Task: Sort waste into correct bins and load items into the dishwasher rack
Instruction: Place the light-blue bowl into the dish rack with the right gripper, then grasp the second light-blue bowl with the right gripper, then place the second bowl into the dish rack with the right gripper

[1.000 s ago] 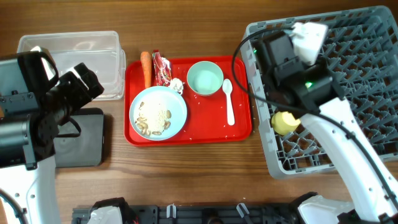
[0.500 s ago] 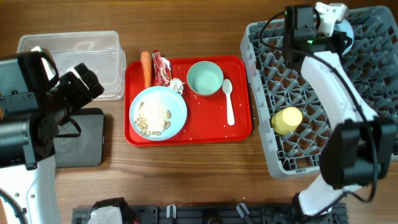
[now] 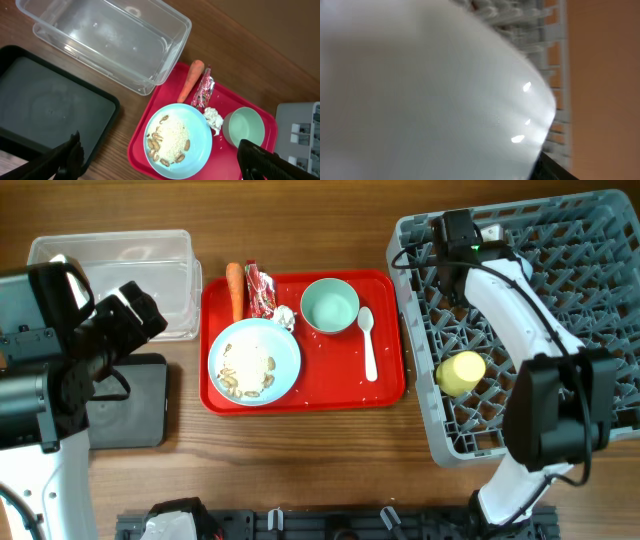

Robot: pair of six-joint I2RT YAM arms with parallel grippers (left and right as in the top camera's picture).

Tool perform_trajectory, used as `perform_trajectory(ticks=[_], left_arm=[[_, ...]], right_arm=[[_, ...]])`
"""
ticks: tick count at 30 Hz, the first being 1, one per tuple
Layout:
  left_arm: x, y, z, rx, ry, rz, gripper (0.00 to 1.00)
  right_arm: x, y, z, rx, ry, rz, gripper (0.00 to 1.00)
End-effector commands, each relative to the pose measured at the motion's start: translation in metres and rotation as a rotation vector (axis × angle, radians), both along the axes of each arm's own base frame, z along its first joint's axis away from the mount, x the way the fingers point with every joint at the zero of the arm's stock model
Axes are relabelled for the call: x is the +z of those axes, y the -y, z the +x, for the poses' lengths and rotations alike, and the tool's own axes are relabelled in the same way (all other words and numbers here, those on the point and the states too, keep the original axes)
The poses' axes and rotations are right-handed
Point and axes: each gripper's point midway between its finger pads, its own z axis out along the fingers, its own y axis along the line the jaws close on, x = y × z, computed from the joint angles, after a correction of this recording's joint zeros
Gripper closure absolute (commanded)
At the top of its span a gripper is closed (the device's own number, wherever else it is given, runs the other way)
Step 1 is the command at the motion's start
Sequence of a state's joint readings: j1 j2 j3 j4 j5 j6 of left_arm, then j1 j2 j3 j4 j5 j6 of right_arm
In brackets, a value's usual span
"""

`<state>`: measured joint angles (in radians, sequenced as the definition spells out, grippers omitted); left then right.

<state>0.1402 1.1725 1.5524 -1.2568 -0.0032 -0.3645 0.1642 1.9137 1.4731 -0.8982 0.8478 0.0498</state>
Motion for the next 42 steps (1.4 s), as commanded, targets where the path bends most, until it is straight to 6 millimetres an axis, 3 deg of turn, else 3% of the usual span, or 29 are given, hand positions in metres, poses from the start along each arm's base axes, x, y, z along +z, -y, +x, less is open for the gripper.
perform_trajectory(ticks=[1,3,6,7,9,13,16,22,23,28,29,31,34,38,40,42], left_arm=[[0.004,-0.003,0.001,0.018,0.010,0.008,0.00],[0.004,-0.003,0.001,0.018,0.010,0.008,0.00],[0.004,-0.003,0.001,0.018,0.011,0.008,0.00],[0.004,-0.003,0.001,0.018,0.011,0.008,0.00],[0.004,-0.003,0.001,0.018,0.011,0.008,0.00],[0.004,-0.003,0.001,0.018,0.011,0.008,0.00],[0.004,-0.003,0.001,0.018,0.011,0.008,0.00],[0.004,-0.003,0.001,0.018,0.010,0.008,0.00],[0.004,-0.003,0.001,0.018,0.010,0.008,0.00],[0.004,-0.003,0.001,0.018,0.011,0.008,0.00],[0.004,-0.003,0.001,0.018,0.010,0.008,0.00],[0.004,-0.003,0.001,0.018,0.010,0.008,0.00],[0.004,-0.003,0.001,0.018,0.011,0.008,0.00],[0.004,-0.003,0.001,0.018,0.010,0.008,0.00],[0.004,-0.003,0.001,0.018,0.011,0.008,0.00],[0.004,-0.003,0.001,0.018,0.011,0.008,0.00]], right_arm=[[0.027,-0.064,-0.009,0.044,0.118,0.371,0.39],[0.059,-0.099,-0.022,0.139,0.163,0.521,0.32],[0.099,-0.192,-0.051,0.374,0.156,0.939,0.31],[0.101,-0.209,-0.058,0.384,0.139,1.019,0.29],[0.088,-0.237,-0.070,0.339,0.084,1.108,0.31],[0.043,-0.257,-0.069,0.226,0.002,1.086,0.43],[0.001,-0.246,-0.056,0.031,0.012,1.004,0.46],[-0.078,-0.266,-0.033,-0.006,-0.083,1.022,0.49],[-0.087,-0.271,-0.030,-0.003,-0.092,1.040,0.51],[-0.112,-0.282,-0.026,-0.025,-0.117,1.079,0.77],[-0.117,-0.281,-0.027,-0.040,-0.125,1.076,0.93],[-0.116,-0.279,-0.028,-0.041,-0.126,1.067,0.96],[-0.088,-0.274,-0.021,0.006,-0.086,1.047,0.96],[0.001,-0.234,-0.006,0.062,0.143,0.949,0.96],[0.060,-0.182,-0.002,0.030,0.345,0.830,0.96],[0.124,-0.111,-0.007,-0.021,0.574,0.603,0.96]])
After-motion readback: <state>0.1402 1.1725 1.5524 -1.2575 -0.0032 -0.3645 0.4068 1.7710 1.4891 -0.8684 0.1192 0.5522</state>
